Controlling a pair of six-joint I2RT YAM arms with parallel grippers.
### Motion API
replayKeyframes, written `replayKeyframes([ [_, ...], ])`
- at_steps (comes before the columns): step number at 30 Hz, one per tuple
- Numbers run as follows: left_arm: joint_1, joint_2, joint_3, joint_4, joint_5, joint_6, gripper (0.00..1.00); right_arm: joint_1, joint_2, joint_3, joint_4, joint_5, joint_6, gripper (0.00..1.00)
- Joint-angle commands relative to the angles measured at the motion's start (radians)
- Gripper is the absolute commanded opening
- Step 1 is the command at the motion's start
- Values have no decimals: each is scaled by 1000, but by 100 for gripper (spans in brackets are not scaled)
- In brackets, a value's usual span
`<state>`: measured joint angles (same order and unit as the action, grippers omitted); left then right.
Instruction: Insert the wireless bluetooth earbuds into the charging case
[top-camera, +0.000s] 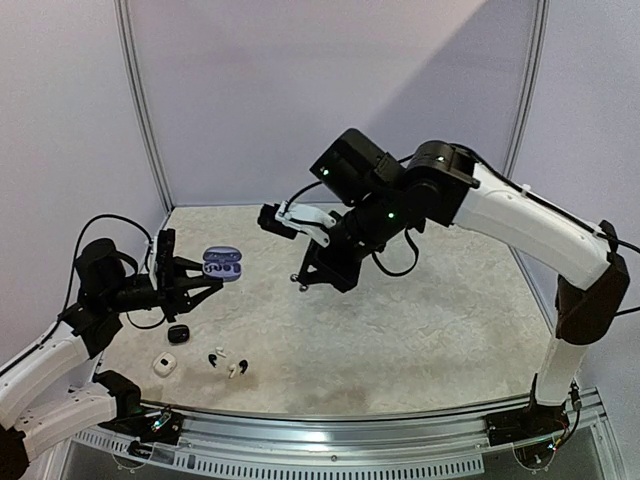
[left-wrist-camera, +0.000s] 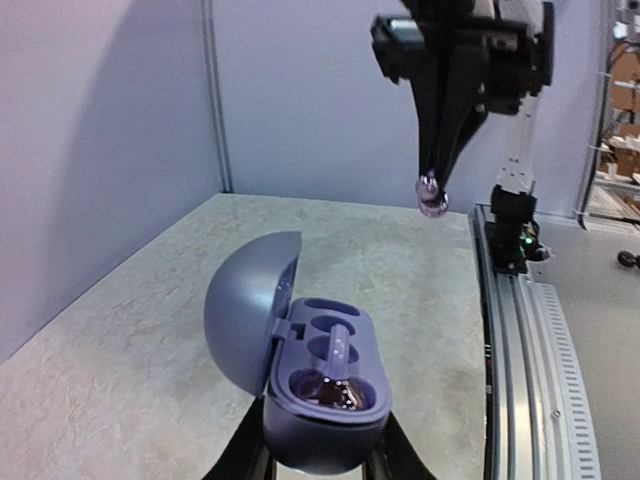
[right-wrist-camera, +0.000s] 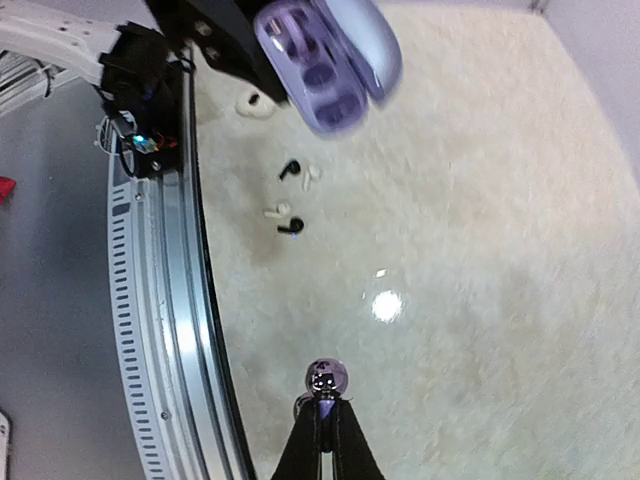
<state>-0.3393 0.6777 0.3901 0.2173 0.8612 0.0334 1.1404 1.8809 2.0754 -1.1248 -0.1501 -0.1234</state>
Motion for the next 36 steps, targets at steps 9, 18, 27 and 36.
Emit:
replayKeyframes([
  [9,-33,21,129,-233,198,211,0,159,46,163,179,226,-365,0],
  [18,-55,45,163,-273,130,201,0,175,116,212,193,227,-435,0],
  [27,-75,53,165,-257,105,174,0,177,173,253,185,246,-464,0],
  [36,-76,52,159,-241,98,165,0,176,207,258,154,264,-460,0],
])
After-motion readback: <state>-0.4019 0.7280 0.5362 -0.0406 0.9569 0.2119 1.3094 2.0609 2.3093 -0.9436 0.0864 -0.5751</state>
